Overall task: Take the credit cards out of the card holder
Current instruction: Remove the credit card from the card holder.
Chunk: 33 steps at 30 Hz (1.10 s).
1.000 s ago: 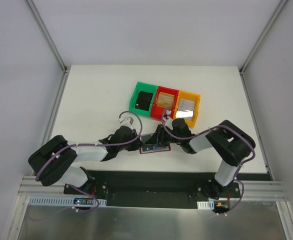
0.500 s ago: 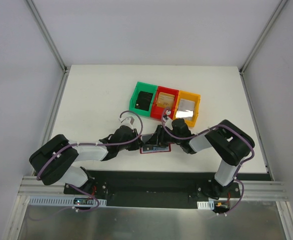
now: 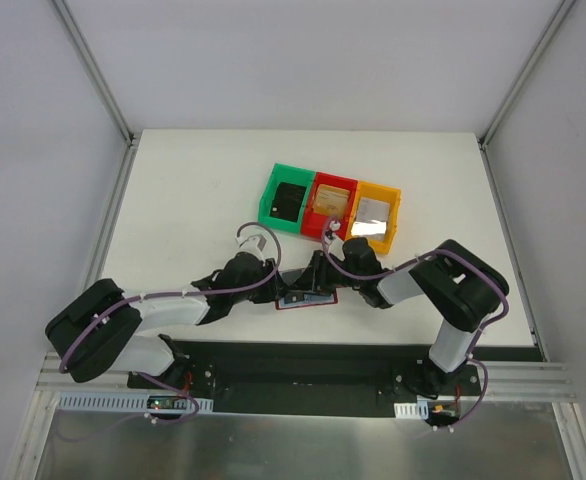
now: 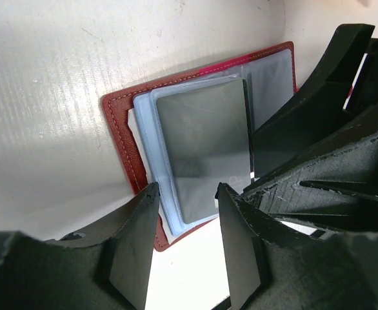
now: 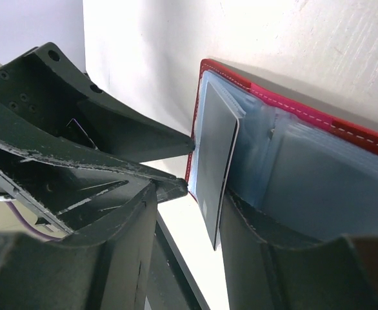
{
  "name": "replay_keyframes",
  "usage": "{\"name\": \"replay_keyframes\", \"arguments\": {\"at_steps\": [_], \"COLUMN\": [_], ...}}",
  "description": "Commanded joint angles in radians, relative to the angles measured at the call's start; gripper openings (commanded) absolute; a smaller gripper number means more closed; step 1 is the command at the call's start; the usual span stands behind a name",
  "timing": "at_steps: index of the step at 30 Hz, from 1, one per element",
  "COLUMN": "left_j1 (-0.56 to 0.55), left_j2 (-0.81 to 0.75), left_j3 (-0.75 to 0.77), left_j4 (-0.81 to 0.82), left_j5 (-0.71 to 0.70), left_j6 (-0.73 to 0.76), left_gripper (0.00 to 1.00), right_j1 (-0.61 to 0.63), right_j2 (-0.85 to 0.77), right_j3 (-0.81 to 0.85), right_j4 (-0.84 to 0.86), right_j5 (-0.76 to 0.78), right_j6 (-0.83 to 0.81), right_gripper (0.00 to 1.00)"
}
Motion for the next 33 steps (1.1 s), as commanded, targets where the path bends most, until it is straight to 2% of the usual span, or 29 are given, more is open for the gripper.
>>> {"name": "replay_keyframes", "arguments": {"at_steps": [1, 6, 12, 24, 33], "left_j1": [-0.002, 0.0, 0.001, 0.003, 0.004], "left_j2": [-0.061, -0.078, -0.021, 0.033, 0.038], "left_j3": [-0.008, -0.019, 0.007, 0.031, 0.03], "left_j4": [-0.046, -0.06, -0.075, -0.107, -0.112], "left_j5": [-0.04, -0.061, -0.062, -0.084, -0.086], "left_j6": [0.02, 0.017, 0.023, 0.018, 0.02], "left_gripper": [0.41, 0.38, 0.33, 0.08, 0.01], "right_j1": [0.005, 0.003, 0.003, -0.004, -0.015], "right_j2": [-0.013, -0.018, -0.025, -0.061, -0.076], "right_j3": [0.005, 0.006, 0.008, -0.009, -0.019], "right_j4": [0.054, 0.054, 0.046, 0.023, 0.017], "right_j5": [-0.015, -0.014, -0.015, -0.014, -0.015], "right_j6": [-0.002, -0.002, 0.0, -0.012, -0.014], "right_gripper": [0.44, 0.44, 0.44, 0.43, 0.43]}}
